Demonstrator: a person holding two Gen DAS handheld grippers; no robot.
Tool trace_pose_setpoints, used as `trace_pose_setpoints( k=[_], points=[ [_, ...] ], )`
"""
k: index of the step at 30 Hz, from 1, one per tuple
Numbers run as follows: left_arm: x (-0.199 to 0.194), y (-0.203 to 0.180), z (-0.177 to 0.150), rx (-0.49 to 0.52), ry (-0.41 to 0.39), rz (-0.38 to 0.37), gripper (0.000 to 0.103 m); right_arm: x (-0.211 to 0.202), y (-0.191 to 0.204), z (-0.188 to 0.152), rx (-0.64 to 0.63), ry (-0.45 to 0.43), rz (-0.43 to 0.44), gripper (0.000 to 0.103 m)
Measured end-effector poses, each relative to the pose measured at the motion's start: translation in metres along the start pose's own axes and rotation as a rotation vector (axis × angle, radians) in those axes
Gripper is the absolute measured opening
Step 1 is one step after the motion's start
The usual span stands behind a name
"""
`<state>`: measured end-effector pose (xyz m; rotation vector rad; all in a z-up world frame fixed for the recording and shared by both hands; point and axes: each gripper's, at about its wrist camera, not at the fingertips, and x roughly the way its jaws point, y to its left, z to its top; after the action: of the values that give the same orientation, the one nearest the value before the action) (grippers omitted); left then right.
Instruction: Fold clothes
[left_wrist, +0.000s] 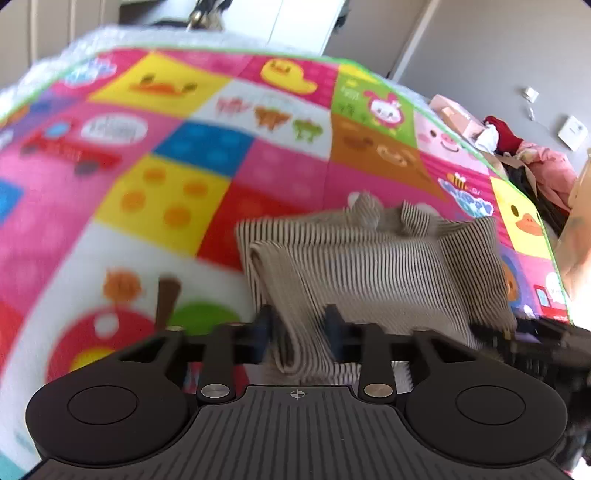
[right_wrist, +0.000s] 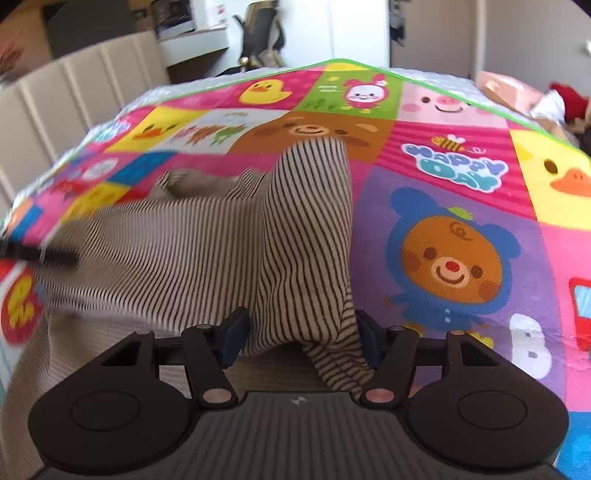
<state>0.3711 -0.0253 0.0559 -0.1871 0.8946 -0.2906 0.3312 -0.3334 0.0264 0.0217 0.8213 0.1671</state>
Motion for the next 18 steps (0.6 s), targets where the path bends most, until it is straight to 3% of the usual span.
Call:
trace_pose_setpoints(
  k=[3, 5, 8, 10, 12, 13, 15, 17, 18],
  points=[
    [-0.015, -0.006, 0.01, 0.03, -0.085, -0.038, 0.018, -0.006, 0.002, 0.003, -0.047, -0.025, -0.026, 0.062],
    [-0.016, -0.01, 0.012, 0.056, -0.102, -0.02, 0.018, -0.013, 0.001, 0.012, -0.062, -0.084, -0.063, 0.062],
    [-0.001, -0.008, 0.008, 0.056, -0.052, 0.032, 0.018, -0.013, -0.004, 0.031, -0.084, -0.143, -0.115, 0.062],
    [0.011, -0.004, 0.002, 0.065, -0.021, 0.071, 0.02, 0.001, -0.006, 0.043, -0.129, -0.121, -0.153, 0.063],
    [0.016, 0.001, -0.001, 0.073, -0.015, 0.094, 0.037, 0.026, -0.007, 0.048, -0.229, -0.053, -0.204, 0.066],
    [0.017, 0.003, -0.002, 0.073, -0.016, 0.098, 0.042, 0.036, -0.01, 0.048, -0.251, -0.028, -0.208, 0.074],
    [0.017, 0.01, 0.001, 0.055, -0.012, 0.1, 0.051, 0.042, -0.017, 0.053, -0.23, -0.006, -0.188, 0.079],
    [0.012, 0.018, 0.007, 0.003, -0.011, 0.082, 0.049, 0.039, -0.025, 0.059, -0.17, 0.011, -0.153, 0.079],
    [0.01, 0.024, 0.01, -0.051, -0.007, 0.026, 0.049, 0.035, -0.029, 0.062, -0.132, 0.011, -0.127, 0.079]
  ],
)
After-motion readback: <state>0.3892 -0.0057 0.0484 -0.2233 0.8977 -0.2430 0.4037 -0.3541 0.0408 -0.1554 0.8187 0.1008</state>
